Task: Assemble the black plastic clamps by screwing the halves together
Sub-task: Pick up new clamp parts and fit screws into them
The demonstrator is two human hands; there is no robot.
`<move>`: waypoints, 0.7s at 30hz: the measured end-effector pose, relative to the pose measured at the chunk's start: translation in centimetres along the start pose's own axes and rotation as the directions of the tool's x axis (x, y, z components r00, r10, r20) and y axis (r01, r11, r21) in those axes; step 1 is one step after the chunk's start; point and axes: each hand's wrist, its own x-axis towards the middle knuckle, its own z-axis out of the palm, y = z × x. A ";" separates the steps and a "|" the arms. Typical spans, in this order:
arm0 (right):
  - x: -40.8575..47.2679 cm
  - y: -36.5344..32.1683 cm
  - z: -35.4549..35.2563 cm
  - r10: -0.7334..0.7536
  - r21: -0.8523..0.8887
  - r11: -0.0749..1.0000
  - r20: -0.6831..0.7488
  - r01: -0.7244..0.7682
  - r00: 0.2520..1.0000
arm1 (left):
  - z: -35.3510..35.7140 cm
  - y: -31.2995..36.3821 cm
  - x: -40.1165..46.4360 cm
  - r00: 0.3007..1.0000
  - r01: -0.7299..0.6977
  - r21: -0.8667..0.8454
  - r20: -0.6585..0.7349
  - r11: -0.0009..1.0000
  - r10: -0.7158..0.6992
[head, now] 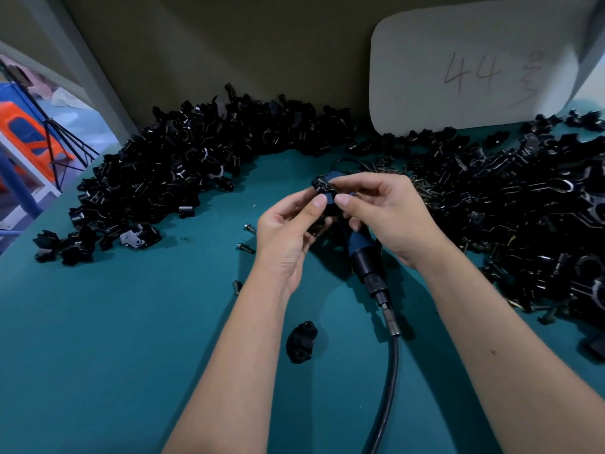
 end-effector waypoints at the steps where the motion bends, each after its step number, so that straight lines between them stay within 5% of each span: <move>1: 0.0 0.1 -0.1 0.001 -0.006 1.000 -0.003 -0.001 1.000 | 0.0 0.0 0.0 1.000 0.007 -0.009 -0.007 1.000 -0.007; 21: 0.1 0.0 -0.4 0.032 -0.113 0.993 0.003 -0.032 0.999 | -0.2 0.1 0.3 0.999 0.037 0.087 -0.024 0.995 -0.035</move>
